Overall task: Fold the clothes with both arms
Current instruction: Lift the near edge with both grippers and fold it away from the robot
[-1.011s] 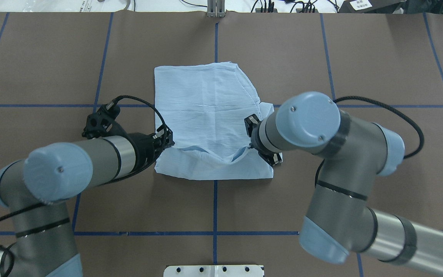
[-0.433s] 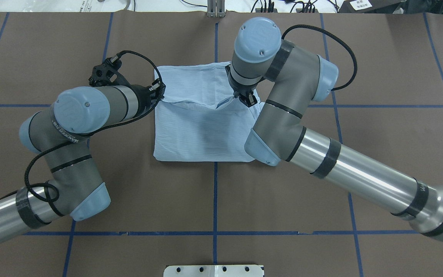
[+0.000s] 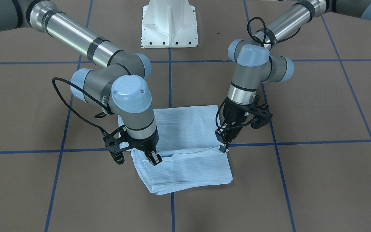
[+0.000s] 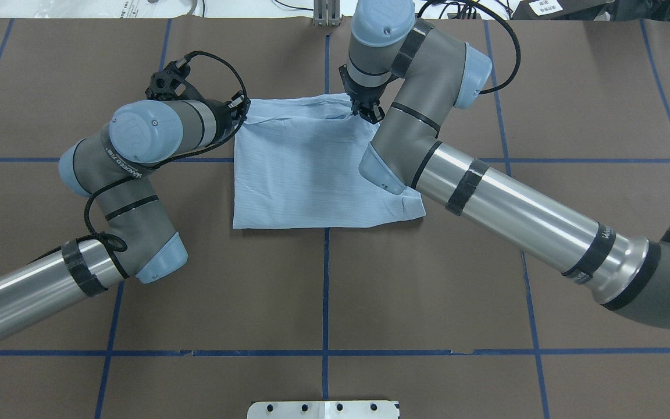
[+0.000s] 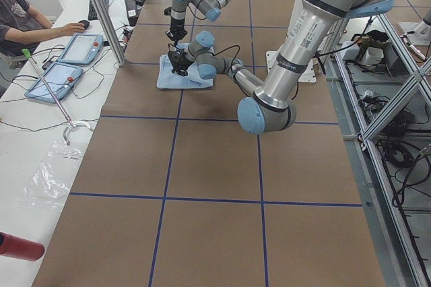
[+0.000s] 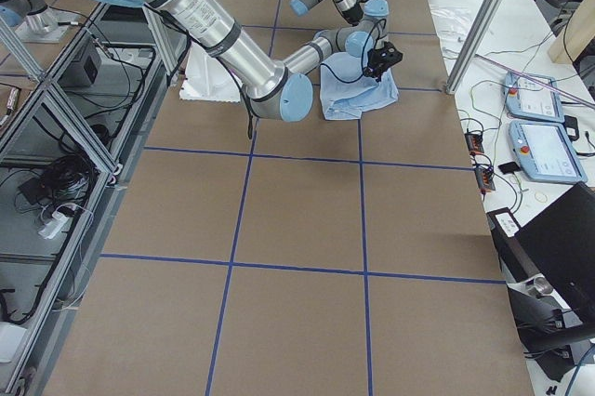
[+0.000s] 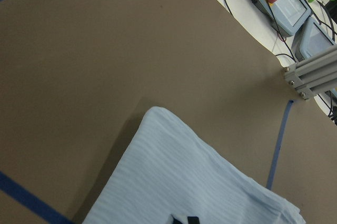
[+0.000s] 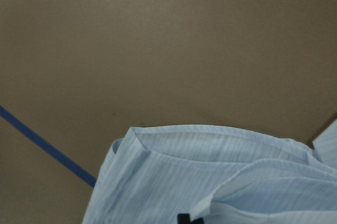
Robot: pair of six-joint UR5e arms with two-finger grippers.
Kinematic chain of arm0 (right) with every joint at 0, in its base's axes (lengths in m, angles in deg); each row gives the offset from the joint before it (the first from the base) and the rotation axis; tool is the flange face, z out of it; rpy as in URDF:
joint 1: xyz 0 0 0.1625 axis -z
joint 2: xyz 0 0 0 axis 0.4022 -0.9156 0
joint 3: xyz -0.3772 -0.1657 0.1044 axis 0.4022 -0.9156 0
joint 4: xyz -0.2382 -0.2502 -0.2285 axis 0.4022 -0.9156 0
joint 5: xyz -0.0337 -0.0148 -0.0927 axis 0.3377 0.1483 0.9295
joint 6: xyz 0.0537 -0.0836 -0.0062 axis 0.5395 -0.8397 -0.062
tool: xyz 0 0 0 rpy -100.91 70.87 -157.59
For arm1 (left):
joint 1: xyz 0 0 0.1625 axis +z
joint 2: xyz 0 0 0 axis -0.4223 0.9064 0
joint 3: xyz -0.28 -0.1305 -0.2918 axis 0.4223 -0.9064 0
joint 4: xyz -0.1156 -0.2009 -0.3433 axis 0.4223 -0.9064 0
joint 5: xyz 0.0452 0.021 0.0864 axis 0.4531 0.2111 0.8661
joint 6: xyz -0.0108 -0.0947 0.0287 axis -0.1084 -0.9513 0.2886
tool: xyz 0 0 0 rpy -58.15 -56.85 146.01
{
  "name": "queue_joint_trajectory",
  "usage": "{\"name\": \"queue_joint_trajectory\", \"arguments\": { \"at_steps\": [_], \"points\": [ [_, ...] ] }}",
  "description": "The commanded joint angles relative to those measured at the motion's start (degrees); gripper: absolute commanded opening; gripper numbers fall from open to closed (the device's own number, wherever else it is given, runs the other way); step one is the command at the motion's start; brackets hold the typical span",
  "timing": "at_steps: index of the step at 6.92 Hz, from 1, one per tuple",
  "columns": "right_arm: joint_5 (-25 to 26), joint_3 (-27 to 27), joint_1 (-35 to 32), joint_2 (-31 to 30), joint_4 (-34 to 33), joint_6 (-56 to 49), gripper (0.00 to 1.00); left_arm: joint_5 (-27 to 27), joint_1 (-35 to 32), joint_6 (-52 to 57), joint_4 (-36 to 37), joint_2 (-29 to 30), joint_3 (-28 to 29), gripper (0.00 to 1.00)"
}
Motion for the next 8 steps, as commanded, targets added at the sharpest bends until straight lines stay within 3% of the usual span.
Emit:
{"name": "queue_joint_trajectory", "arguments": {
  "at_steps": [1, 2, 7, 8],
  "points": [
    [-0.34, -7.66, -1.23, 3.87, 3.17, -2.88, 0.0, 0.05, -0.94, 0.64, -4.73, 2.28, 6.84, 0.0],
    [-0.16, -11.09, -1.24, 4.06, 7.54, -2.89, 0.0, 0.14, -1.03, 0.64, -4.83, 3.33, 8.34, 0.0],
    [0.98, -17.88, -1.06, 6.61, 12.49, -2.98, 0.0, 0.49, -1.91, 2.58, -6.14, 4.04, 11.24, 0.0],
    [1.24, -18.85, -1.06, 7.57, 12.77, -2.98, 0.02, 0.49, -2.34, 2.84, -6.32, 4.21, 12.3, 0.11]
  ]
}}
